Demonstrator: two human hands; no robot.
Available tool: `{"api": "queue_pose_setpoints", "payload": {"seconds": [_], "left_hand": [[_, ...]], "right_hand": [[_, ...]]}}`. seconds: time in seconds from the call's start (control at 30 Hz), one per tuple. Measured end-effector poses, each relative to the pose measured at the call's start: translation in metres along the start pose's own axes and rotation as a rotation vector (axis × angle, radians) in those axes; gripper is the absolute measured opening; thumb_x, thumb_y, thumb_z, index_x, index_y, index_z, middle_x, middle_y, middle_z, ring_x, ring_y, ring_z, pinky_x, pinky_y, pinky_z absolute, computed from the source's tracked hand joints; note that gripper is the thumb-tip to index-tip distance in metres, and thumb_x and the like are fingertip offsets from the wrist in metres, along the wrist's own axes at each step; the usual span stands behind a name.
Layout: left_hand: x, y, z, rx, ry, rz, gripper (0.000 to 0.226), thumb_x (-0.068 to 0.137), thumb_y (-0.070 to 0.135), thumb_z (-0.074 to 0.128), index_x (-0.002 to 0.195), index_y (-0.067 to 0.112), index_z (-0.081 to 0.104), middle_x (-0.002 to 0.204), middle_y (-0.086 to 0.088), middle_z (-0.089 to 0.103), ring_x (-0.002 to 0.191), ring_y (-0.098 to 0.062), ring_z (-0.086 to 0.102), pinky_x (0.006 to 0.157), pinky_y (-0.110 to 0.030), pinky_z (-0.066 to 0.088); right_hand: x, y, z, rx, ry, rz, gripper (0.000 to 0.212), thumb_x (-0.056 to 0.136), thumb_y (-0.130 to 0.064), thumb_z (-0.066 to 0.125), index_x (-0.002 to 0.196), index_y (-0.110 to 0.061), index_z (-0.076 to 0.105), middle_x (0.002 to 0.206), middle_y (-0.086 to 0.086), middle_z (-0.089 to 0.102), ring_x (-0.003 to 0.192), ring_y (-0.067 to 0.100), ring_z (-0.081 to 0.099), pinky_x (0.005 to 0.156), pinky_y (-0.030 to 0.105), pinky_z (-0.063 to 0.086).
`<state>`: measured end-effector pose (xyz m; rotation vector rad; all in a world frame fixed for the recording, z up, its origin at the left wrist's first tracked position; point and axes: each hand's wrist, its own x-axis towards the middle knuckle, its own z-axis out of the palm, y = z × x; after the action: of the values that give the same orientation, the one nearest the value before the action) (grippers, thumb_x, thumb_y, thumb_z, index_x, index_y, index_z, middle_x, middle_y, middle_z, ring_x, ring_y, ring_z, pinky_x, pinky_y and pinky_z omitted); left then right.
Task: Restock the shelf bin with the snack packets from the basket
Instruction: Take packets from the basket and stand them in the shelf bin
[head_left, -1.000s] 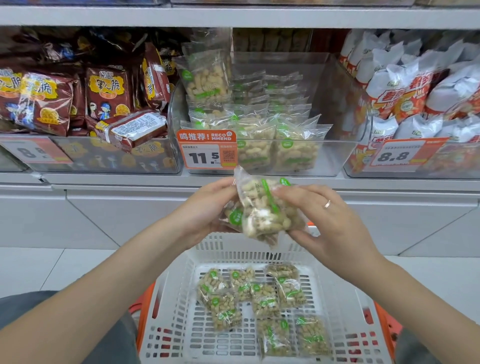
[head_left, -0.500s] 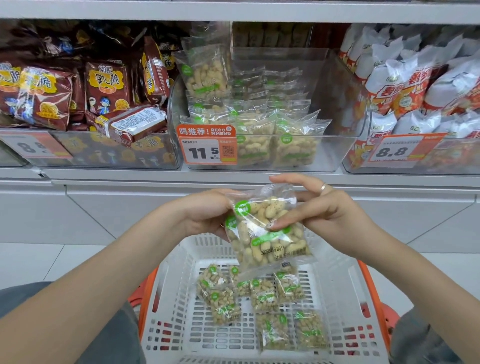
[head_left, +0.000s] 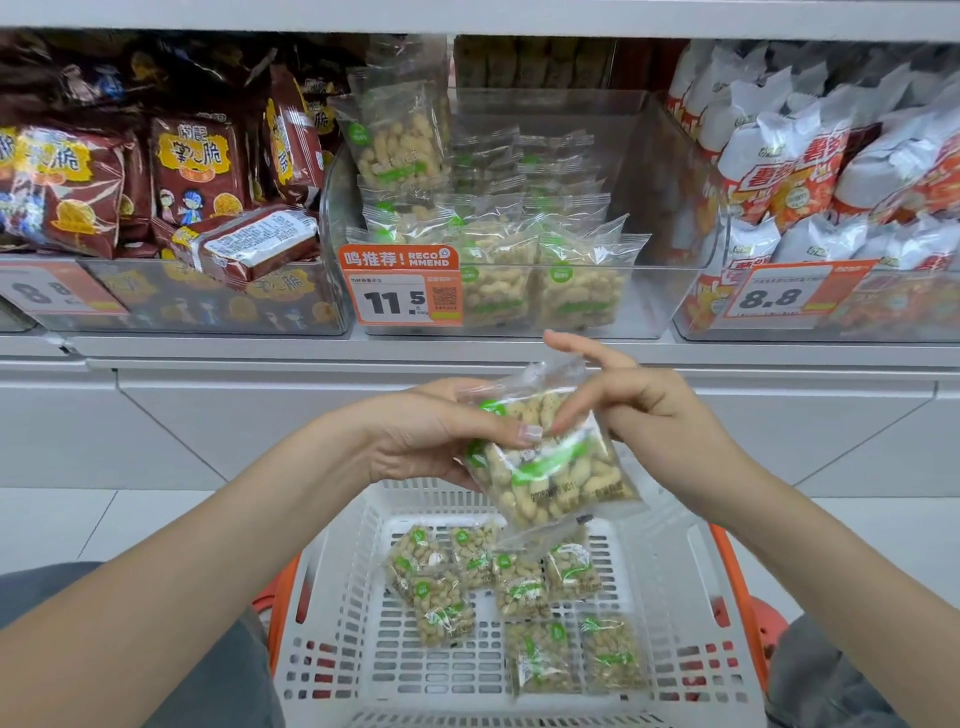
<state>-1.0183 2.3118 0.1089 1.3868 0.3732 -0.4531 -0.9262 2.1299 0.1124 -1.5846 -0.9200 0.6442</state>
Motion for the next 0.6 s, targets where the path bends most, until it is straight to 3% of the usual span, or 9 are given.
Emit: {"api": "queue_pose_setpoints", "payload": {"seconds": [0.1,0.17,0.2,0.3,0.4,0.5,0.6], "left_hand": [[-0.002,0.003,-0.004,0.051,0.064,0.015,0.041,0.070,0.008,0.078,0.109,0.019,0.066,0.099,-0.003,0.071,0.093,-0.020,0.065,0.077,-0.031,0.056],[-0.004,0.002,-0.003,0.139,0.119,0.042,0.056,0.069,0.007,0.081,0.120,0.018,0.062,0.109,-0.006,0.070,0.093,-0.020,0.068,0.077,-0.032,0.057],[-0.004,0.000,-0.001,0.160,0.182,0.076,0.062,0.067,0.006,0.083,0.123,0.020,0.059,0.111,-0.005,0.068,0.086,-0.016,0.070,0.072,-0.031,0.058],[-0.003,-0.008,0.008,0.067,0.383,0.235,0.069,0.066,0.004,0.082,0.125,0.022,0.052,0.115,0.002,0.062,0.076,-0.009,0.066,0.057,-0.021,0.055],[0.001,-0.018,0.011,-0.233,0.323,0.301,0.078,0.060,0.003,0.081,0.129,0.010,0.046,0.121,-0.006,0.061,0.093,-0.015,0.065,0.063,-0.017,0.053],[0.002,-0.032,0.025,-0.087,0.176,0.247,0.081,0.060,0.008,0.085,0.130,0.012,0.044,0.120,-0.005,0.065,0.104,-0.016,0.066,0.083,-0.022,0.054],[0.006,-0.044,0.037,-0.051,0.168,0.241,0.079,0.069,-0.002,0.080,0.133,0.016,0.038,0.124,-0.004,0.063,0.109,-0.016,0.065,0.091,-0.028,0.053]], "right_hand": [[0.001,0.000,0.004,0.401,0.031,0.210,0.045,0.086,-0.014,0.048,0.122,-0.038,0.059,0.133,-0.005,0.056,0.088,0.010,0.066,0.075,0.032,0.049],[-0.002,0.003,0.009,0.286,-0.083,0.341,0.054,0.078,-0.047,0.057,0.129,-0.052,0.042,0.126,-0.003,0.062,0.094,0.014,0.067,0.079,0.030,0.051],[-0.003,0.008,0.013,0.155,-0.114,0.374,0.064,0.074,-0.054,0.064,0.131,-0.056,0.035,0.120,0.000,0.065,0.095,0.013,0.068,0.080,0.027,0.052],[-0.003,0.022,0.025,0.076,0.005,0.358,0.095,0.067,-0.035,0.082,0.139,-0.050,0.022,0.113,0.004,0.066,0.088,0.005,0.069,0.078,0.020,0.053],[0.002,0.028,0.022,0.305,0.150,0.278,0.111,0.051,-0.024,0.087,0.140,-0.044,0.023,0.115,0.004,0.068,0.097,0.009,0.069,0.082,0.025,0.055],[0.005,0.027,0.018,0.339,0.142,0.239,0.101,0.052,-0.005,0.089,0.131,-0.037,0.035,0.096,-0.003,0.075,0.091,0.011,0.071,0.071,0.021,0.055],[0.005,0.027,0.020,0.289,0.063,0.262,0.076,0.055,-0.010,0.084,0.122,-0.014,0.049,0.094,0.000,0.074,0.088,0.014,0.071,0.069,0.022,0.055]]}}
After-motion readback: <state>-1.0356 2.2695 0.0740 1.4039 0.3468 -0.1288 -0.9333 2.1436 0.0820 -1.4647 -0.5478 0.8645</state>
